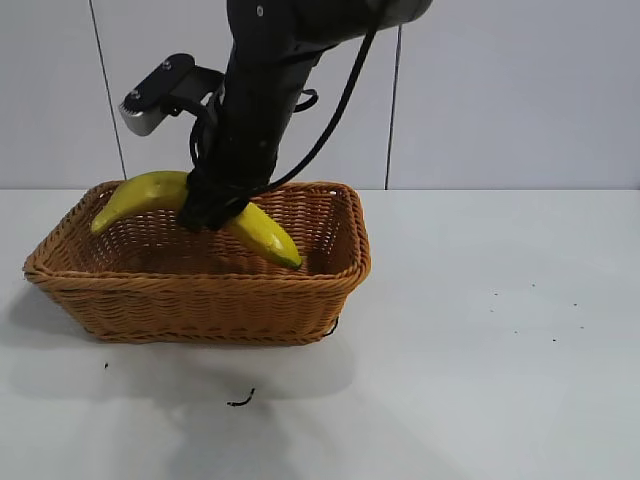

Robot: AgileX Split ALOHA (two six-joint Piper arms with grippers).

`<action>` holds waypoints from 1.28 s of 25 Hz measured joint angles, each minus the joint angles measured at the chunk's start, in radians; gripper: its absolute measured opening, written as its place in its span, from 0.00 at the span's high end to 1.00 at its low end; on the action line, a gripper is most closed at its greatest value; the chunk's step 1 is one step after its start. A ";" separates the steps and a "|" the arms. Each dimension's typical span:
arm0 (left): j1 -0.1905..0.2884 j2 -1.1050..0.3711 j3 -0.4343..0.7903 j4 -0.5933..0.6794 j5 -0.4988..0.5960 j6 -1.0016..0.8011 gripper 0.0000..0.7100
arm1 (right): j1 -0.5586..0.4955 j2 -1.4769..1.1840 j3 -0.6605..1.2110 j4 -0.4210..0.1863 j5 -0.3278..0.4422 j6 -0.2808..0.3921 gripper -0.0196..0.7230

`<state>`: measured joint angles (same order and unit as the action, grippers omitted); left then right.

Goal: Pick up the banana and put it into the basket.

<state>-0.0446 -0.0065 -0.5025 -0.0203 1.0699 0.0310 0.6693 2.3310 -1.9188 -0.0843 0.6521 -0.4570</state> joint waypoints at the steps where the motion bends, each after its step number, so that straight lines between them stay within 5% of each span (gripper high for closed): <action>1: 0.000 0.000 0.000 0.000 0.000 0.000 0.11 | 0.000 -0.002 0.000 0.000 0.001 0.000 0.32; 3: 0.000 0.000 0.000 0.000 0.000 0.000 0.11 | 0.000 -0.014 0.000 0.000 0.010 0.015 0.15; 6: 0.000 0.000 0.000 0.000 0.000 0.000 0.11 | 0.000 -0.040 -0.022 -0.005 0.054 0.089 0.06; 12: 0.000 0.000 0.000 0.000 0.000 0.000 0.11 | -0.013 -0.067 -0.207 -0.035 0.292 0.238 0.05; 17: 0.000 0.000 0.000 0.000 0.000 0.000 0.11 | -0.083 -0.073 -0.337 0.005 0.418 0.347 0.05; 23: 0.000 0.000 0.000 0.000 0.000 0.000 0.11 | -0.247 -0.073 -0.354 0.024 0.533 0.446 0.05; 32: 0.000 0.000 0.000 0.000 0.000 0.000 0.11 | -0.531 -0.073 -0.354 0.025 0.559 0.457 0.05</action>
<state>-0.0446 -0.0065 -0.5025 -0.0203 1.0699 0.0310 0.1384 2.2577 -2.2726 -0.0589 1.2114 0.0000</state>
